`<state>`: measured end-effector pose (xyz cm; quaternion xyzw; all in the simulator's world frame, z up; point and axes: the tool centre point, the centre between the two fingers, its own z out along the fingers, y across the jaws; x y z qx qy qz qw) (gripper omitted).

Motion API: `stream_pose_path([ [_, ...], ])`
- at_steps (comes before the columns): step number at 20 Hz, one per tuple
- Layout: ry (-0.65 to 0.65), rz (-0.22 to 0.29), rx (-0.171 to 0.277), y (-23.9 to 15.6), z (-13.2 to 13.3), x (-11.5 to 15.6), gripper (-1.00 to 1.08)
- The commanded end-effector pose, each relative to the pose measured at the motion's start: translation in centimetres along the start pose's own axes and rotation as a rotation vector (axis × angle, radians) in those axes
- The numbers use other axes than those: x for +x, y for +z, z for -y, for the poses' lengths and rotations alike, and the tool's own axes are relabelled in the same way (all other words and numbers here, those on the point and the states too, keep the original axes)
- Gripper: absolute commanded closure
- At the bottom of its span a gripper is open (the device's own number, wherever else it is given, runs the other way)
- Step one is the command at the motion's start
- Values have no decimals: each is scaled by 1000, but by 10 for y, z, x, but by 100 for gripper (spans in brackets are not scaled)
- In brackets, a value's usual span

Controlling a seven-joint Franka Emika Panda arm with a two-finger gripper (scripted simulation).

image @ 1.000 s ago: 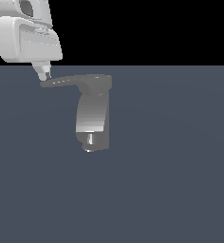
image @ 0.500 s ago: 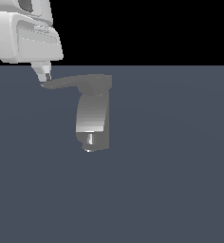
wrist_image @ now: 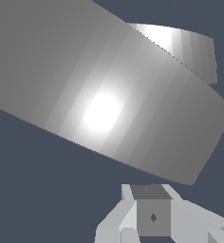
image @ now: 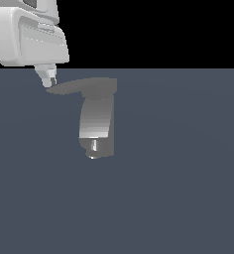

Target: Turn on the faucet by rotating a designated handle.

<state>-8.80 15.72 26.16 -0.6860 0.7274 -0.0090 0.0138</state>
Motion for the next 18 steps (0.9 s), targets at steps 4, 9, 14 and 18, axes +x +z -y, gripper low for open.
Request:
stream_pose_path([
  [4,14,-6,-24,9,-16,20,108],
  [9,14,-7,-27,10,-28,29,108],
  [14,13,-8,-31,11,-41,39,108],
  [18,9,-3,-3,0,-32,42,108],
])
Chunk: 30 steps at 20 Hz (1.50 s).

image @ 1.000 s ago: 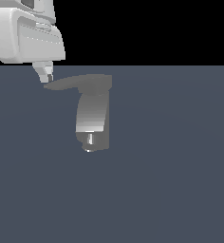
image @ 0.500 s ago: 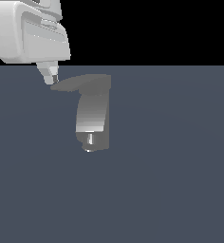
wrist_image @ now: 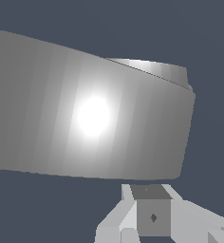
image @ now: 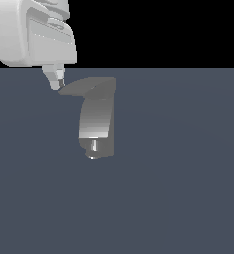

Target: Turn on the faucet by rotating a designated handle.

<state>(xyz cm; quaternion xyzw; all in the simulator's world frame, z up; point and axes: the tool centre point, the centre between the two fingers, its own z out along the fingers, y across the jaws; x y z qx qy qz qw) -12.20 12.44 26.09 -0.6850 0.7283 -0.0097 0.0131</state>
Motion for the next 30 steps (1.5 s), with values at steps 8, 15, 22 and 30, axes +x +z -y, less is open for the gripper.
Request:
stream_pose_path([
  [8,8,-2,-14,5,-5,47,108],
  [15,9,-4,-24,8,-10,84,108],
  [22,-14,-7,0,-1,-6,96,108],
  [30,-6,-7,-10,3,15,126,108],
])
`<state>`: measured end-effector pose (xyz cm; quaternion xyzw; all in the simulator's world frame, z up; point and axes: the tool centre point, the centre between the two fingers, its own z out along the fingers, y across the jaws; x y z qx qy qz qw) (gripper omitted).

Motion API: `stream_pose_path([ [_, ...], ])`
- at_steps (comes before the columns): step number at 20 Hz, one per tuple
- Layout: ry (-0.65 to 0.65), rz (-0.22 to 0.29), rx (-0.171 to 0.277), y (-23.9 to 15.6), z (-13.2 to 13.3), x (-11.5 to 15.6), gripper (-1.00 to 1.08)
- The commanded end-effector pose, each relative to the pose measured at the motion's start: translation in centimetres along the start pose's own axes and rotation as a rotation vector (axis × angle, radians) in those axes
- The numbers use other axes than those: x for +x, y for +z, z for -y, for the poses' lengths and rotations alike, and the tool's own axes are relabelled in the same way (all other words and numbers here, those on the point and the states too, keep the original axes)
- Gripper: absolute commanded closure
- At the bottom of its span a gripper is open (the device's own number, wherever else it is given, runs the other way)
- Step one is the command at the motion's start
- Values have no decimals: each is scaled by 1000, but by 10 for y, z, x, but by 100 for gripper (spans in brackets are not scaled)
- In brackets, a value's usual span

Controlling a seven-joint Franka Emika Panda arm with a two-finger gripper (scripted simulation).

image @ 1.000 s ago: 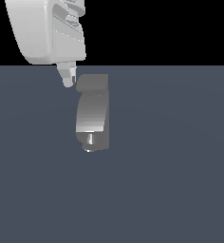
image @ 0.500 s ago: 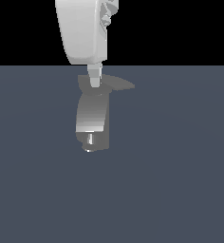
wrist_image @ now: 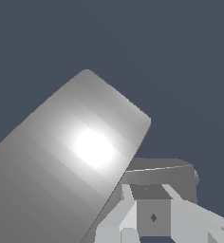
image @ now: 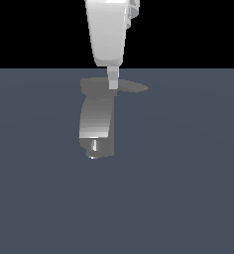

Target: Turn on the faucet by rotating a designated handle.

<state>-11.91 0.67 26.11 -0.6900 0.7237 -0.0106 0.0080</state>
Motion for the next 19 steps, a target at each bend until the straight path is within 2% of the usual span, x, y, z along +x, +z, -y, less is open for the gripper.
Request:
stream_pose_path([
  [1,8,2,-5,5,8,13,108],
  [19,24,3,-26,14,50,76,108],
])
